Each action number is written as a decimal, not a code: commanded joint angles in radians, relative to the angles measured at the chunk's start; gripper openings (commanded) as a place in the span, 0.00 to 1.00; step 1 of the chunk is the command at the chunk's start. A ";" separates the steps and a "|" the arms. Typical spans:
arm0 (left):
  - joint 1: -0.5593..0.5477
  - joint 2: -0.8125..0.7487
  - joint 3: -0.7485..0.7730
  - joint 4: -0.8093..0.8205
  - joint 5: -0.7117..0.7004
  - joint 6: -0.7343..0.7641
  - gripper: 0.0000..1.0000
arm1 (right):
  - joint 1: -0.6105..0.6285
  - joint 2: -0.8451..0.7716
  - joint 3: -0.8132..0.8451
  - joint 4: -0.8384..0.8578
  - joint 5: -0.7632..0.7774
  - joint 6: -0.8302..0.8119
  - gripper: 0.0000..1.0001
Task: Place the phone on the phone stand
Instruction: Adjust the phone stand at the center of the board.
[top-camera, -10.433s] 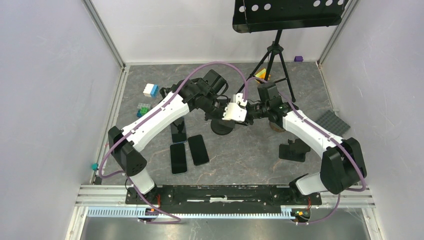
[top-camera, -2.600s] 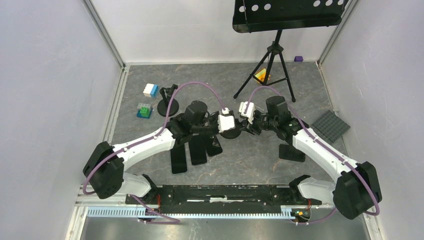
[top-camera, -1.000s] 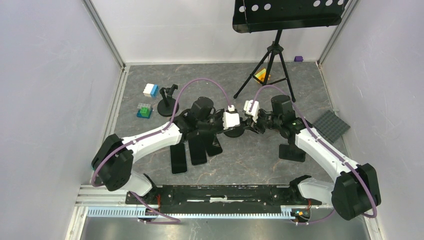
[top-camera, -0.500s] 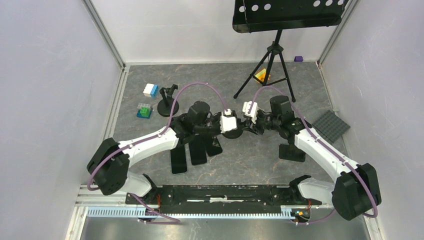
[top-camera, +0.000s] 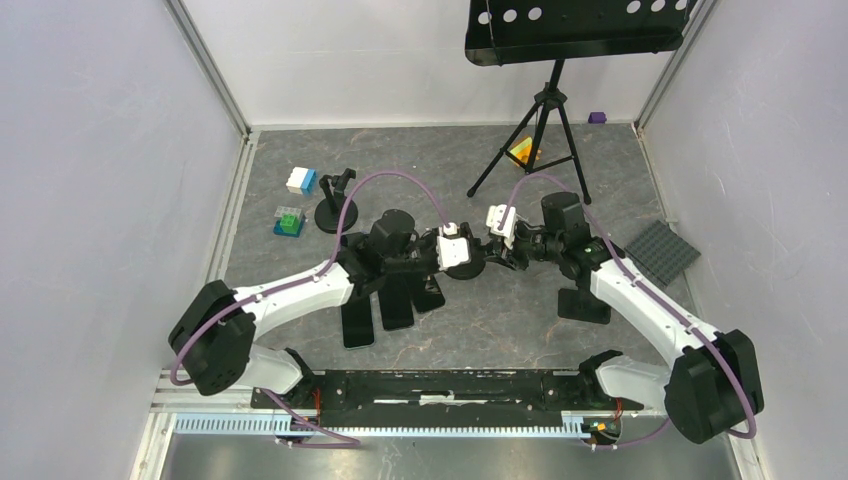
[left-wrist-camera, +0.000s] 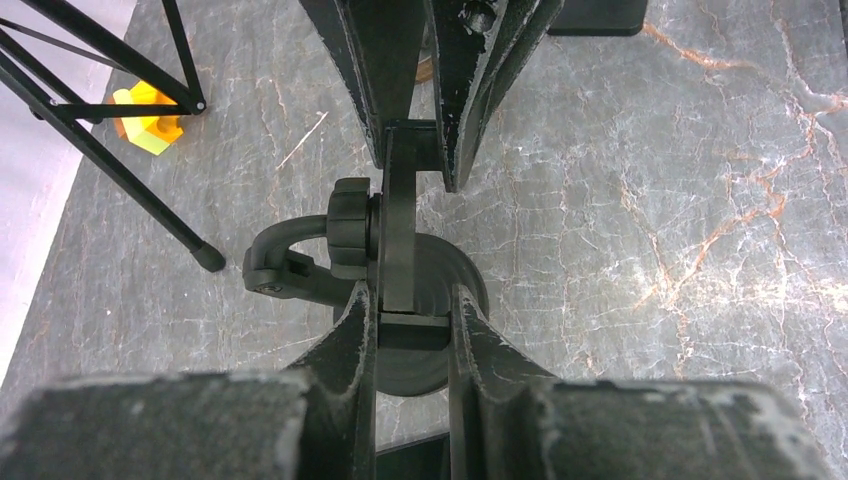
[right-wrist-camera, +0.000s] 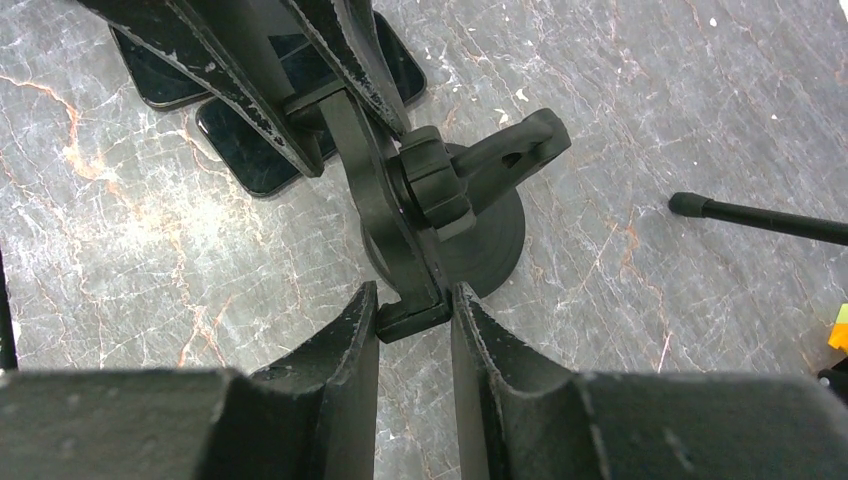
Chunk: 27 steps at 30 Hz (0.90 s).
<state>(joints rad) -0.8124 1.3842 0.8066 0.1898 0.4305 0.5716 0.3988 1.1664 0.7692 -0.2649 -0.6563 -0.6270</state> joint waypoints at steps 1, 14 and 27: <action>0.016 -0.067 -0.027 -0.014 -0.044 -0.024 0.02 | -0.067 -0.024 -0.029 -0.051 0.155 -0.028 0.00; 0.017 -0.091 -0.058 -0.007 -0.060 -0.039 0.02 | -0.082 -0.030 -0.057 -0.049 0.201 -0.066 0.00; 0.017 -0.125 -0.090 0.000 -0.072 -0.047 0.02 | -0.093 -0.048 -0.082 -0.038 0.259 -0.089 0.00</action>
<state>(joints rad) -0.8207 1.3426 0.7441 0.2409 0.4156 0.5571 0.3950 1.1313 0.7174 -0.2241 -0.6712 -0.6716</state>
